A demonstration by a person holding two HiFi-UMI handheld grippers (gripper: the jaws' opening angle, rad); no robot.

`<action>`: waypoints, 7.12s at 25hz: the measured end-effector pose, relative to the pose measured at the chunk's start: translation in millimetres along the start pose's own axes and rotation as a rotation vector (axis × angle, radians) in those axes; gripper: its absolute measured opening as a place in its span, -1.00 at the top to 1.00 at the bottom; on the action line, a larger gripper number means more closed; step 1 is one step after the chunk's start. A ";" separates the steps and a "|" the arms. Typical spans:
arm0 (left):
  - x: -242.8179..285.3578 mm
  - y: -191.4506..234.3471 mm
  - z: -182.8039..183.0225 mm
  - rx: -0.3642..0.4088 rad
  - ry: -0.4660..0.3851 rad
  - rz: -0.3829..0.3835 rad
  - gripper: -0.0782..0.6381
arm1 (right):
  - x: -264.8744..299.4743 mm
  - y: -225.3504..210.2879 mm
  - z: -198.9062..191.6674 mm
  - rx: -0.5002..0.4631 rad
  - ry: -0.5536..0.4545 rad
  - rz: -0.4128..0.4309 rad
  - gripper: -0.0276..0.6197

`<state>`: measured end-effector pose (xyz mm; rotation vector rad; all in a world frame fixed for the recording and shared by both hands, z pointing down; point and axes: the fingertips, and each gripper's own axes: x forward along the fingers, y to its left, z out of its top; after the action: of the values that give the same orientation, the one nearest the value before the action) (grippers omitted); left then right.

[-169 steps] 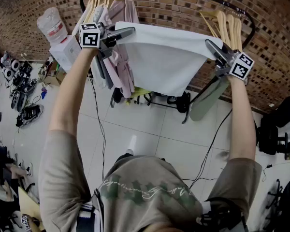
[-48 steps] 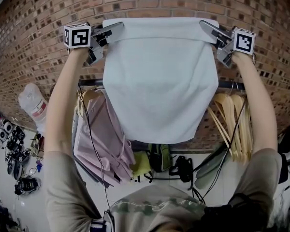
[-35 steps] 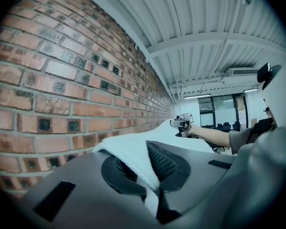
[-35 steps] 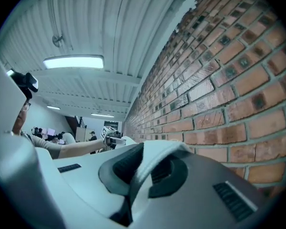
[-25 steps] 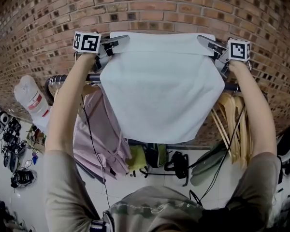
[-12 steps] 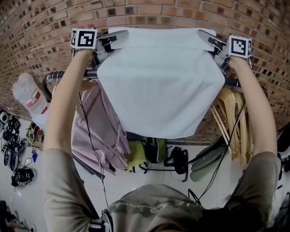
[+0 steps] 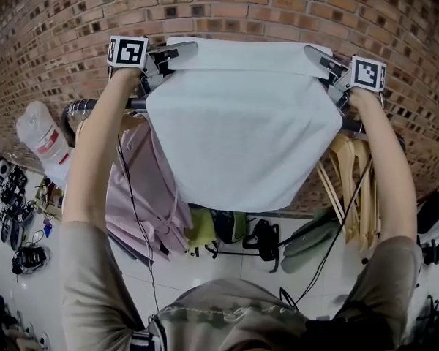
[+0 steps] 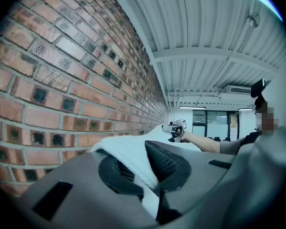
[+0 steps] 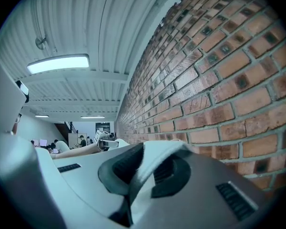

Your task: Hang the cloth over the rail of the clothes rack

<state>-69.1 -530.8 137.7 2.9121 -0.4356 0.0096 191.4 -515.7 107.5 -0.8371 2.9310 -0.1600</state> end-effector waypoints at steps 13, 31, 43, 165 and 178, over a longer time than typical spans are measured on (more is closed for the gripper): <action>-1.7 1.7 -9.1 0.035 0.037 0.026 0.73 | -0.4 -4.9 -12.7 0.028 0.040 -0.039 0.85; 2.9 -3.2 -24.5 0.026 0.117 0.025 0.41 | 4.9 8.8 -24.0 0.036 0.102 0.025 0.85; 6.3 -10.1 -34.8 -0.103 0.127 -0.021 -0.23 | 3.4 11.2 -24.6 0.049 0.105 0.024 0.84; -1.0 -147.1 51.0 0.306 -0.115 -0.059 -0.73 | -71.8 187.8 0.0 -0.192 -0.186 0.070 -0.21; -50.8 -255.6 -11.9 0.368 -0.246 -0.197 -0.49 | -84.1 219.8 -37.8 -0.044 -0.165 0.173 -0.20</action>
<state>-43.1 -274.3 98.3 3.3218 -0.1965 -0.3350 143.8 -282.6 122.3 -0.5683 2.8410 -0.0137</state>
